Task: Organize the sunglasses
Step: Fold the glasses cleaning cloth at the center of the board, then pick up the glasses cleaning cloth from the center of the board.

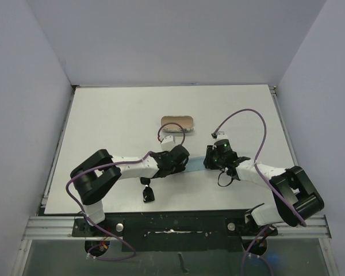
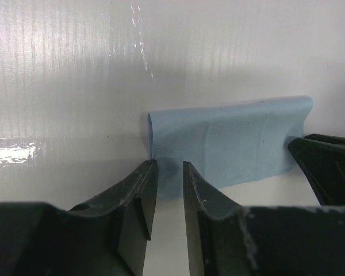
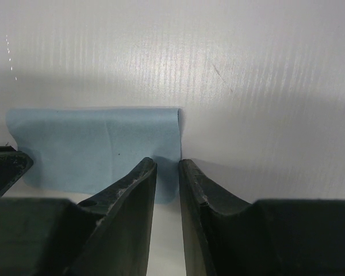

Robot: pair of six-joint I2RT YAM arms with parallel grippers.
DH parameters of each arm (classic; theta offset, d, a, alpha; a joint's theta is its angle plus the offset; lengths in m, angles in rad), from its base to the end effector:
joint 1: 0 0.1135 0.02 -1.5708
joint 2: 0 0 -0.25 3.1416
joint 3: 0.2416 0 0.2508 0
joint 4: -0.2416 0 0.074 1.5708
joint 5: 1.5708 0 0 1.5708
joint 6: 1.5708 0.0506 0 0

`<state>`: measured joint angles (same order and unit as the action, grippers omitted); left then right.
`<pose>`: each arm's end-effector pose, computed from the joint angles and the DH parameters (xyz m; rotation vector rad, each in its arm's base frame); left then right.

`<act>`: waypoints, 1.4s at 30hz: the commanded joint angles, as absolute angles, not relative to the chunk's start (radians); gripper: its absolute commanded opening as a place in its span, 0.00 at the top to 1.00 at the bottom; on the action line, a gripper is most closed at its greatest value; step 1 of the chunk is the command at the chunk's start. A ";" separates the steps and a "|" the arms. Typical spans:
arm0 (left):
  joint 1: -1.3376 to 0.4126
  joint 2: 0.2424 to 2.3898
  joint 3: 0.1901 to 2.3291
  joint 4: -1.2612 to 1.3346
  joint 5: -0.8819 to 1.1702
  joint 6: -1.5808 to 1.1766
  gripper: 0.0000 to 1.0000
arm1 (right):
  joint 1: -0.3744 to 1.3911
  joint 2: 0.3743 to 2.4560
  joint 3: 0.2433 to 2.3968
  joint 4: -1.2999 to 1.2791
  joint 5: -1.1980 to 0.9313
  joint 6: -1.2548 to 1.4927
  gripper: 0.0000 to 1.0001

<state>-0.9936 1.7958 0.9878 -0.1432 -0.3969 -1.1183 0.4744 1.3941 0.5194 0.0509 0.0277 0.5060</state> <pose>0.2115 -0.2889 0.1244 -0.3120 2.4508 -0.4428 0.2345 0.1188 0.1198 0.0518 2.4369 0.4199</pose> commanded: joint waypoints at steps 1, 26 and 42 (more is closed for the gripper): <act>-0.997 1.821 1.004 -0.238 -0.407 -1.114 0.75 | 0.486 1.398 0.542 0.040 0.051 0.505 0.75; -0.996 1.790 0.973 -0.271 -0.409 -1.127 0.75 | 0.523 1.386 0.532 0.026 0.058 0.529 0.80; -0.996 1.779 0.974 -0.277 -0.413 -1.125 0.75 | 0.525 1.402 0.528 0.032 0.071 0.532 0.93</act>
<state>-0.9932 1.7935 0.9936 -0.1719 -0.3973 -1.1255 0.5182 1.3960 0.5205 0.0425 0.0475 0.5240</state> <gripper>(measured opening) 0.248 0.107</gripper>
